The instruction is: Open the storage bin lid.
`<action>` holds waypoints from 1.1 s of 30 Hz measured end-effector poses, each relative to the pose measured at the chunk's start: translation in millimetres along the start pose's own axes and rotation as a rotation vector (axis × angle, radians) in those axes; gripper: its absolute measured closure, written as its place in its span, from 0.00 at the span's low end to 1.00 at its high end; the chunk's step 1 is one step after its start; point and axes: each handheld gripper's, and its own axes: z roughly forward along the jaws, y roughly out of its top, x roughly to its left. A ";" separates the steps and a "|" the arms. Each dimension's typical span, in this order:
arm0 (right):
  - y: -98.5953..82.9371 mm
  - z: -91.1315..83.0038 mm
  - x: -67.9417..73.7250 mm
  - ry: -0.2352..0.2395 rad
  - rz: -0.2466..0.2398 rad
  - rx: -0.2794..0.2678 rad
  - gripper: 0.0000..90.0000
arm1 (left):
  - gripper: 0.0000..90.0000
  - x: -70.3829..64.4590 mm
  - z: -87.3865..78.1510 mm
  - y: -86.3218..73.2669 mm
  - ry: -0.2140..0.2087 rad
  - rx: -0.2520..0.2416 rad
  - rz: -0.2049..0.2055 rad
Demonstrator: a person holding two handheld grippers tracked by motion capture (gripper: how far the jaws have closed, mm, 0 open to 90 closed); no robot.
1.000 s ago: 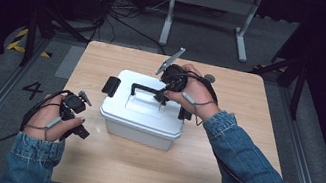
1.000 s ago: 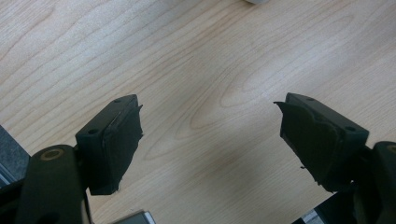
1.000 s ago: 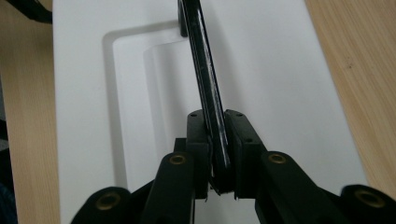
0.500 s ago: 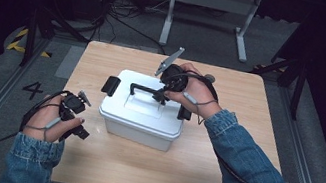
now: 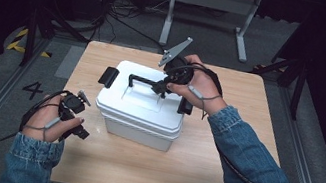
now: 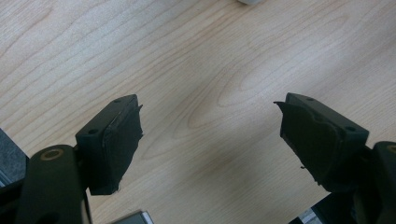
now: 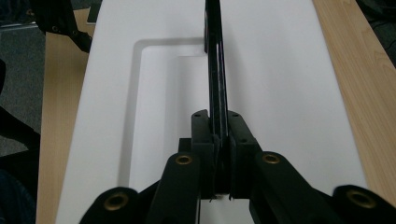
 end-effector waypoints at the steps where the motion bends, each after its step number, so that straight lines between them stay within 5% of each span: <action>1: 0.5 -1.6 0.4 0.000 -0.004 -0.006 0.94 | 0.24 0.4 0.1 0.0 -0.002 0.001 0.000; 22: -4.0 -44.4 3.8 -0.039 0.010 -0.054 0.94 | 0.24 2.0 0.5 1.1 0.003 0.001 0.015; 26: -14.0 -59.7 2.4 -0.055 0.020 -0.066 0.94 | 0.24 0.6 0.3 0.5 -0.013 0.009 -0.010; 33: -44.9 -84.8 0.5 -0.088 0.064 -0.064 0.94 | 0.24 1.3 1.8 1.8 0.000 0.008 0.011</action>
